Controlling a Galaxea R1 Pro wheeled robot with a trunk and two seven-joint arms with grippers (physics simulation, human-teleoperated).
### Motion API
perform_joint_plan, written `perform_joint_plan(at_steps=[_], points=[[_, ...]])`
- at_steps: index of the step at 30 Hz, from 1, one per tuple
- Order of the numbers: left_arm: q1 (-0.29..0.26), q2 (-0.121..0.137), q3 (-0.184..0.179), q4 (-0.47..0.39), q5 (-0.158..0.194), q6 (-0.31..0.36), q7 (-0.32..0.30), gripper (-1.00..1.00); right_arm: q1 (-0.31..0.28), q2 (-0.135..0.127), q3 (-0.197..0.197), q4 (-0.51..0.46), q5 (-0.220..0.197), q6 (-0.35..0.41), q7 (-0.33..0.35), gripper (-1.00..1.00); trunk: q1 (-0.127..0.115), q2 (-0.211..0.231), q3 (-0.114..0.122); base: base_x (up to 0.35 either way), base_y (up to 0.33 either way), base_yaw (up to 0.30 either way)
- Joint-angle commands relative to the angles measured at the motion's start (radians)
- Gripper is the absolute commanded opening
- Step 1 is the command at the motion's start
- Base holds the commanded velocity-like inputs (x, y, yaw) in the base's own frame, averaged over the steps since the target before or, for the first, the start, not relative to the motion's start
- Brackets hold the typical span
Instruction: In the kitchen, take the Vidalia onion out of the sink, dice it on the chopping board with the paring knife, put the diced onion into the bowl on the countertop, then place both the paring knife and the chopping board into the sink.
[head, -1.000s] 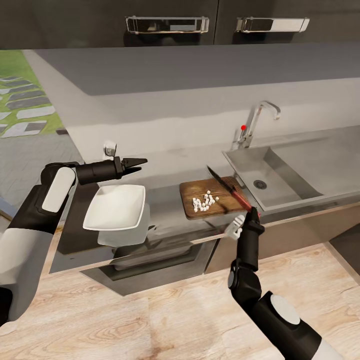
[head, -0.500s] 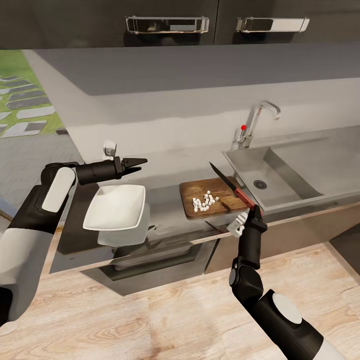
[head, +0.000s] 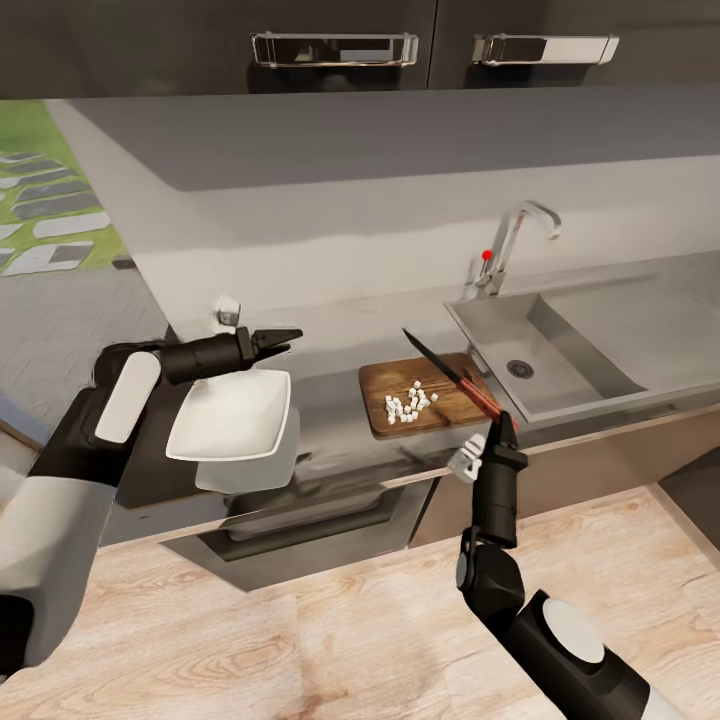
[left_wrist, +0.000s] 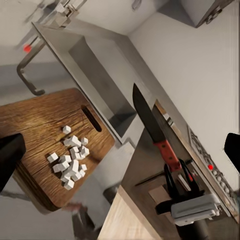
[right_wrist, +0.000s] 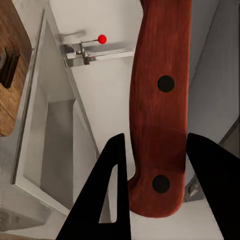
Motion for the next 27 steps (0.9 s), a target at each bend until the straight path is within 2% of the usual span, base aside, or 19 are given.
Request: perform_joint_plan(at_steps=[1,6,11,21,22,27], points=[[0.005,-0.005,-0.001,0.000,0.001,-0.002,-0.002,1.00,-0.001,0.000,0.008,0.000,-0.003,0.004,-0.005,-1.00,0.001,-0.002,-0.002,0.000,0.000,0.000],[0.033,-0.030,-0.001,0.000,0.001,-0.029,-0.002,1.00,-0.001,0.010,0.036,0.000,-0.004,0.004,-0.009,-1.00,0.001,-0.002,-0.002,0.000,0.000,0.000],[0.061,-0.033,-0.003,-0.001,0.001,-0.030,-0.002,1.00,-0.001,0.012,0.065,0.000,-0.005,0.004,-0.024,-1.00,0.001,-0.002,-0.002,0.015,-0.032,0.000],[0.117,-0.034,-0.003,-0.002,0.001,-0.030,-0.002,1.00,-0.001,0.012,0.121,0.000,-0.005,0.004,-0.076,-1.00,0.001,-0.002,-0.002,0.108,-0.239,0.000],[0.155,-0.034,-0.003,-0.002,0.000,-0.030,-0.002,1.00,-0.001,0.012,0.198,0.000,-0.005,0.004,-0.123,-1.00,0.001,-0.002,-0.002,0.025,-0.044,0.000],[0.155,-0.033,-0.003,-0.002,0.001,-0.030,-0.002,1.00,-0.001,0.012,0.199,0.001,-0.007,0.004,-0.142,-1.00,0.001,-0.002,-0.002,0.010,-0.018,0.000]])
